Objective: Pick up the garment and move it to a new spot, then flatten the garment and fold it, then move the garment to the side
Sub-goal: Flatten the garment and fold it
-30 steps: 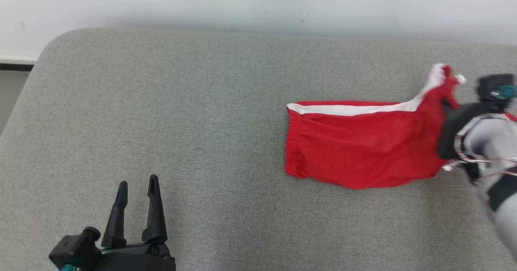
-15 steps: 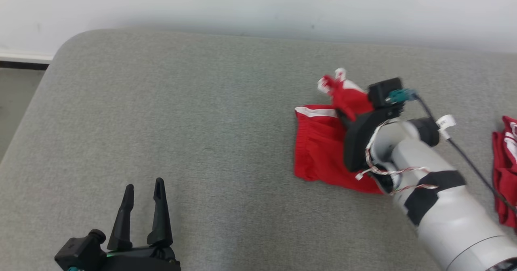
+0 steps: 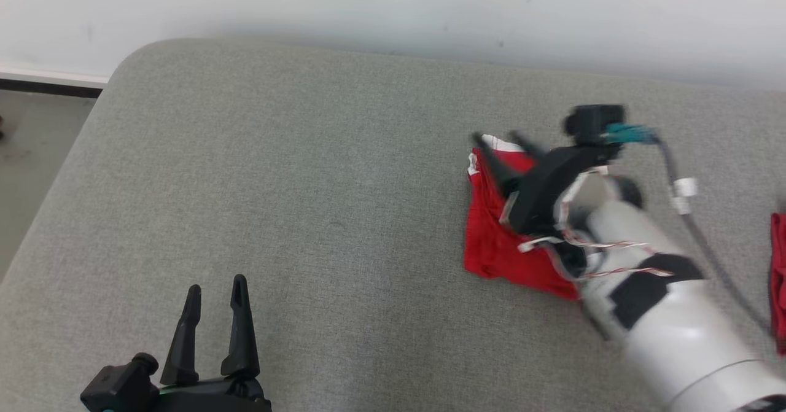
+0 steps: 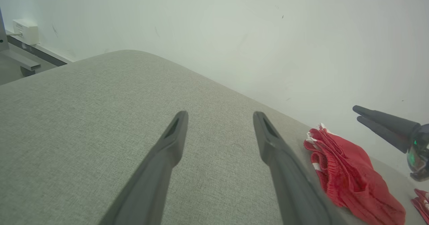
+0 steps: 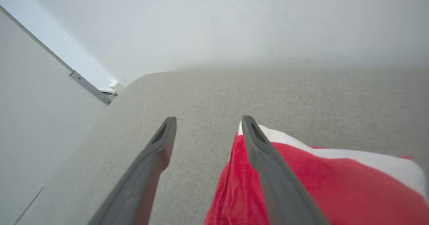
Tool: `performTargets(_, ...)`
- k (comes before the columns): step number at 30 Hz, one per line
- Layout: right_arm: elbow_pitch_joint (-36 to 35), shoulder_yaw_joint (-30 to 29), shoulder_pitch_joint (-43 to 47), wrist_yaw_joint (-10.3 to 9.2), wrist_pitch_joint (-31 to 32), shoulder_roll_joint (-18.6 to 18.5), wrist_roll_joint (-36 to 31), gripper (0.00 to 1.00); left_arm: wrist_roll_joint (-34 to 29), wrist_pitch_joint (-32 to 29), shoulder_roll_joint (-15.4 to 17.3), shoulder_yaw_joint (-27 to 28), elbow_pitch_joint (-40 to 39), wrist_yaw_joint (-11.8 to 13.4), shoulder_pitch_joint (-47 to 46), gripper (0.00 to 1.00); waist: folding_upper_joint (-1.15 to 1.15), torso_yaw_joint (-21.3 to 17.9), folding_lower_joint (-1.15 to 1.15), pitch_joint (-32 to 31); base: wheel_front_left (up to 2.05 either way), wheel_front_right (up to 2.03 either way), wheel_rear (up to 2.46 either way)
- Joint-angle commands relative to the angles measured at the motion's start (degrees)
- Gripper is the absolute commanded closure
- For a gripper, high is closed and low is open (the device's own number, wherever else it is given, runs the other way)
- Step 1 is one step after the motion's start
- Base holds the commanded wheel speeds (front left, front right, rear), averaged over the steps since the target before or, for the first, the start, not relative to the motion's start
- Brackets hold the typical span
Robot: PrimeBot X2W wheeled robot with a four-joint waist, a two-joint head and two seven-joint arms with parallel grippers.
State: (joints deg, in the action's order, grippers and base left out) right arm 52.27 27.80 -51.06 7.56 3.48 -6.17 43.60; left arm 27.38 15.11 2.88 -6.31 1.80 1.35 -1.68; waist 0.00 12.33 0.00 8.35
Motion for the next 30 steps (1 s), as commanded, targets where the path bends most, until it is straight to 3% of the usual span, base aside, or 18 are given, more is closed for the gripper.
performTargets(1, 0.21, -0.64, 0.48, -0.18, -1.26, -3.56, -0.92, 0.00, -0.30, 0.00, 0.02, 0.17, -0.18, 0.02, 0.81, 0.00, 0.00, -0.40, 0.00, -0.36, 0.00, 0.00, 0.00)
performTargets(7, 5.25, -3.95, 2.88, -0.17, -6.25, -10.24, -5.43, 0.00, -0.13, 0.00, 0.03, -0.11, -0.10, -0.21, 0.78, 0.00, 0.00, -1.27, 0.00, -0.72, 0.00, 0.00, 0.00)
performTargets(8, 6.04, -4.51, 3.31, -0.17, -6.71, -10.72, -5.89, 0.07, -0.07, 0.00, 0.03, -0.16, -0.19, -0.23, 0.68, 0.00, 0.00, -1.38, 0.00, -0.57, 0.00, 0.00, 0.00)
performTargets(9, 6.84, -4.62, 3.79, -0.17, -7.21, -11.34, -6.93, 0.56, -0.04, 0.00, 0.04, -0.15, -0.30, -0.25, 0.51, 0.00, 0.00, -1.47, 0.00, -0.34, 0.00, 0.00, 0.00)
performTargets(10, 7.58, -4.70, 4.33, -0.17, -7.38, -11.46, -7.33, 0.74, -0.01, 0.00, 0.04, -0.17, -0.37, -0.24, 0.30, 0.00, 0.00, -1.57, 0.00, -0.12, 0.00, 0.00, 0.00)
performTargets(11, 8.15, -4.58, 4.86, -0.17, -7.52, -11.19, -7.98, 1.00, -0.01, 0.00, 0.03, -0.12, -0.51, -0.23, 0.10, 0.00, 0.00, -1.72, 0.00, 0.24, 0.00, 0.00, 0.00)
performTargets(18, 6.93, -2.07, 7.66, -0.17, -8.12, -6.05, -10.05, 1.00, -0.35, 0.00, 0.04, 0.15, -0.18, -0.56, -1.54, 0.00, 0.00, -2.27, 0.00, 1.98, 0.00, 0.00, 0.00)
performTargets(30, -1.52, 8.07, 14.18, -0.17, -5.36, 1.07, -13.43, 1.00, -0.79, 0.00, 0.04, 1.10, 0.60, -0.93, -0.94, 0.00, 0.00, -2.39, 0.00, 0.31, 0.00, 0.00, 0.00)
